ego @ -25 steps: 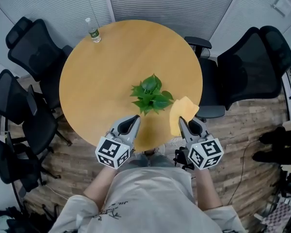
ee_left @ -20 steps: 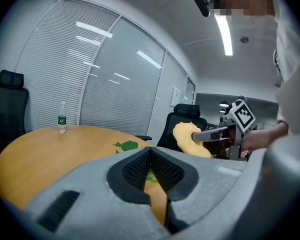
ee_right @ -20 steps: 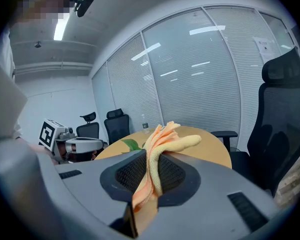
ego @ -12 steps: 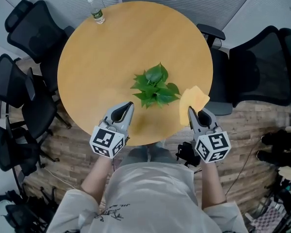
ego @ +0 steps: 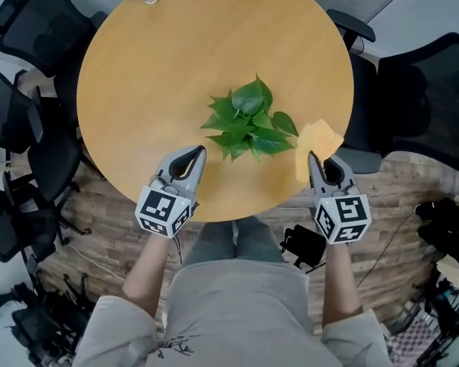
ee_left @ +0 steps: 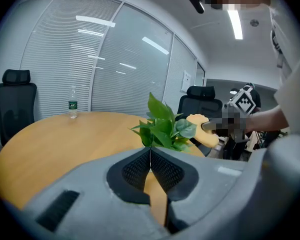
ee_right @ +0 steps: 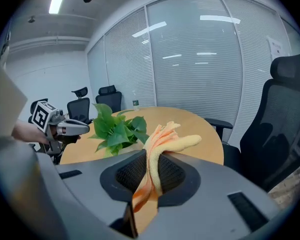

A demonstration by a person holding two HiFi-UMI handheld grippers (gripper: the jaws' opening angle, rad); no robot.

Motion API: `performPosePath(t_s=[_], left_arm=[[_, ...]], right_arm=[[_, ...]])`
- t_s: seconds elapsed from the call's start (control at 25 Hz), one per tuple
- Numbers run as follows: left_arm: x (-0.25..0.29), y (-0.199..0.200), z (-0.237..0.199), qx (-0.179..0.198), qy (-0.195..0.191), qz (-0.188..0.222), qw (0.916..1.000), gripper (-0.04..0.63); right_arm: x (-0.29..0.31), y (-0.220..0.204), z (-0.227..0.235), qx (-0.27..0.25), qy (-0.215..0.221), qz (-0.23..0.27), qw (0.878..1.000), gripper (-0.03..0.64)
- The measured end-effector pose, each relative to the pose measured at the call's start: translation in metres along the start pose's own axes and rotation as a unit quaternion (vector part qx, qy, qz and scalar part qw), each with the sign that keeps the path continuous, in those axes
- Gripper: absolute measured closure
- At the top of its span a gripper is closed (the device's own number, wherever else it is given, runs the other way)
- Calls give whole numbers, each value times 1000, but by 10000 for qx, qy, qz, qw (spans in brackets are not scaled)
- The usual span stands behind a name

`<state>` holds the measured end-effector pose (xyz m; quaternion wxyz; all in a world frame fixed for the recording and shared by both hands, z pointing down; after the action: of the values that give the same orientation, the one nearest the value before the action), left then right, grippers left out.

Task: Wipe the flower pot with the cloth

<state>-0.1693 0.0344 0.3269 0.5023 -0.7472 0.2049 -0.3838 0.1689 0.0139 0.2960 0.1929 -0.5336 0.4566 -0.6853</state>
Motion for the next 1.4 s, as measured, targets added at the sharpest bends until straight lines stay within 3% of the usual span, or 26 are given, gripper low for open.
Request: performPosePath(t_s=[0.44,0.6,0.84,1.0,1.12,1.24,1.4], left_arm=[[37,-33,-11,93,-292,-219,9993,584],[48,-38,-13,144,-459,-144,9987,577],[68,-48,-16,289,-901,-80,9955,483],[78,-51,-18,477,-1196,-36,9917,372],[84,-47,-20,587,-1363,-28,9889,324],[91,-43,-21,647,-1538,-10,9860,313],[97,-41,-25,991,-1800,69,9786,313]], right_arm=[[51,-24,7,-76,-28,-258,9996,560],[70,-21,4,-387,107,-274,9988,560],[102,-21,-8,-827,289,-233,9959,560],[115,-23,-13,-1081,334,-166,9934,560],[122,-22,-14,-1239,392,-111,9915,560],[129,-17,-19,-1413,490,-46,9887,560],[137,-13,-32,-1669,586,-61,9842,560]])
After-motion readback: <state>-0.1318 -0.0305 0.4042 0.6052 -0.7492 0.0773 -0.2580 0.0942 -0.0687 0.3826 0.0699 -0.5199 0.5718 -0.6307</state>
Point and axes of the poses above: the fingertips, and each gripper's own axes: x forward along the fingers, z to its right, y out of its top, the point moved 10 cm from there along -x, backward along the fingers, and after that the axes turned 5 degrees about -y, right-handed, at the moved point
